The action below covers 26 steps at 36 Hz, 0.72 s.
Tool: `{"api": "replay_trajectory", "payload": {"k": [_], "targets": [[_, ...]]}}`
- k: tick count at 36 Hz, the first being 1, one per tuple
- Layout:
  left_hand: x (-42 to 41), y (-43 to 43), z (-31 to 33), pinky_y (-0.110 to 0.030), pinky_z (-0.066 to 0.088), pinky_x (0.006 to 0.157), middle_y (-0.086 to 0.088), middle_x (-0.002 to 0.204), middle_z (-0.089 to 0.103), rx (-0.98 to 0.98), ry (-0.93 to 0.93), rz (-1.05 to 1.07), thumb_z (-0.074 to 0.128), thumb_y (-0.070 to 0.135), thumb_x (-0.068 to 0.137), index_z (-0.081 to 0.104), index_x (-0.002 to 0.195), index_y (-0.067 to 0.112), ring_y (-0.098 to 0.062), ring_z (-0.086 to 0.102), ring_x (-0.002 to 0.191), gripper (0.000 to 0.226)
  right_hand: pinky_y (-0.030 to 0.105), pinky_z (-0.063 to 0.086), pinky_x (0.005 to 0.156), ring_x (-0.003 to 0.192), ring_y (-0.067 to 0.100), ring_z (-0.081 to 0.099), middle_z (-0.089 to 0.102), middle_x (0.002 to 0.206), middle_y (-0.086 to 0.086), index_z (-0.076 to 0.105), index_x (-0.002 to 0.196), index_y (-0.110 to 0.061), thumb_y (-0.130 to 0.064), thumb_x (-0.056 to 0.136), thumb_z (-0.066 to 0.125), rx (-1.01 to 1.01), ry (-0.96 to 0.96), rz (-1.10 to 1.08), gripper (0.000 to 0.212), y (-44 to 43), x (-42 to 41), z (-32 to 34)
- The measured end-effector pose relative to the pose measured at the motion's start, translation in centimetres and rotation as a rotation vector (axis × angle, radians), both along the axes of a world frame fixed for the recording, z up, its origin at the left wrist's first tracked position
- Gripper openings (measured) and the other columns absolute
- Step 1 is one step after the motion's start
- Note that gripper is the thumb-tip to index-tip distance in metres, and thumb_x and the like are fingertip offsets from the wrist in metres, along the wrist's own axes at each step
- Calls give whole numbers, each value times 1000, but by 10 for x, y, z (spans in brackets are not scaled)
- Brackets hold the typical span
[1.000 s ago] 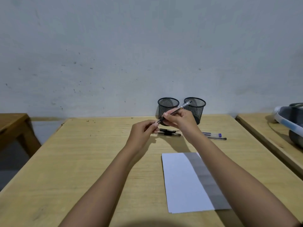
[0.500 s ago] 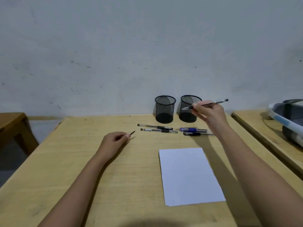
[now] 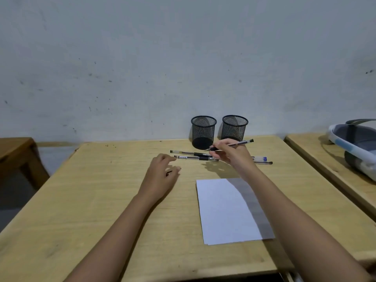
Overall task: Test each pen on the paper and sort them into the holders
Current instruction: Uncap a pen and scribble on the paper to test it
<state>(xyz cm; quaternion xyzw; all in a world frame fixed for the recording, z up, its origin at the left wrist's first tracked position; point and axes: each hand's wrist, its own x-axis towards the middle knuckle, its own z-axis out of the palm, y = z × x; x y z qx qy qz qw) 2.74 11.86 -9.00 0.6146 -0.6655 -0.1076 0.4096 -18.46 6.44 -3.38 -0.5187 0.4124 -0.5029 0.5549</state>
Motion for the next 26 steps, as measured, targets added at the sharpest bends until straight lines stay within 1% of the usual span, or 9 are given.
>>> {"api": "replay_trajectory", "payload": {"k": [1, 4, 7, 10, 13, 16, 18, 22, 26], "targets": [[-6, 4, 2, -16, 34, 86, 7, 115, 53, -5, 1, -34, 58, 27, 90, 59, 119, 14, -6, 46, 109, 32, 24, 56, 73, 63, 16, 68, 65, 83, 17, 62, 83, 1, -1, 87, 56, 15, -14, 5, 8, 2, 1, -1], [-22, 17, 2, -24, 39, 97, 7, 122, 56, 65, 9, -189, 56, 35, 90, 57, 123, 19, -7, 50, 114, 37, 22, 56, 73, 68, 20, 67, 65, 80, 16, 63, 76, 0, 3, 86, 56, 41, -53, 1, 13, 7, 7, -5], [-36, 25, -1, -27, 40, 98, 10, 123, 57, 110, -33, -252, 55, 40, 90, 56, 126, 22, -4, 49, 115, 40, 18, 56, 68, 68, 18, 62, 64, 76, 12, 62, 78, 0, 4, 81, 64, 0, -2, 9, 6, 14, 11, -13], [-43, 27, -6, -25, 44, 93, 10, 113, 62, 105, -40, -264, 58, 36, 88, 62, 118, 21, -6, 53, 107, 34, 14, 52, 57, 56, 6, 61, 63, 67, 6, 62, 83, 2, 4, 77, 69, -14, 68, -29, 9, 24, 17, -22], [-45, 29, -8, -19, 42, 89, 10, 112, 62, 84, -40, -250, 62, 33, 86, 64, 116, 20, -5, 53, 105, 32, 22, 46, 48, 44, 12, 54, 60, 56, 9, 60, 69, -4, 7, 74, 69, 52, -20, -22, 15, 28, 23, -30], [-43, 27, -6, -17, 39, 88, 10, 116, 61, 65, -58, -237, 63, 34, 86, 64, 117, 20, -3, 51, 106, 34, 27, 44, 52, 47, 18, 53, 58, 56, 12, 60, 61, -11, 4, 74, 70, 57, -39, -47, 22, 29, 25, -32], [-44, 27, -5, -18, 41, 89, 9, 118, 61, 64, -55, -234, 64, 34, 85, 63, 118, 19, -4, 52, 107, 36, 29, 44, 55, 50, 20, 53, 57, 60, 15, 60, 61, -13, 2, 73, 71, 39, -24, -57, 23, 30, 26, -30], [-44, 24, -2, -25, 44, 93, 7, 116, 62, 75, -48, -229, 66, 35, 83, 63, 116, 19, -6, 53, 107, 37, 22, 48, 49, 47, 14, 54, 57, 68, 17, 56, 70, -6, 6, 75, 69, -29, 14, -76, 18, 30, 29, -26], [-44, 25, 1, -23, 44, 92, 7, 114, 64, 76, -36, -214, 65, 32, 84, 65, 114, 19, -6, 54, 105, 33, 18, 48, 49, 46, 9, 55, 58, 65, 12, 55, 71, -5, 5, 74, 71, -76, 35, -110, 19, 33, 30, -26]]}}
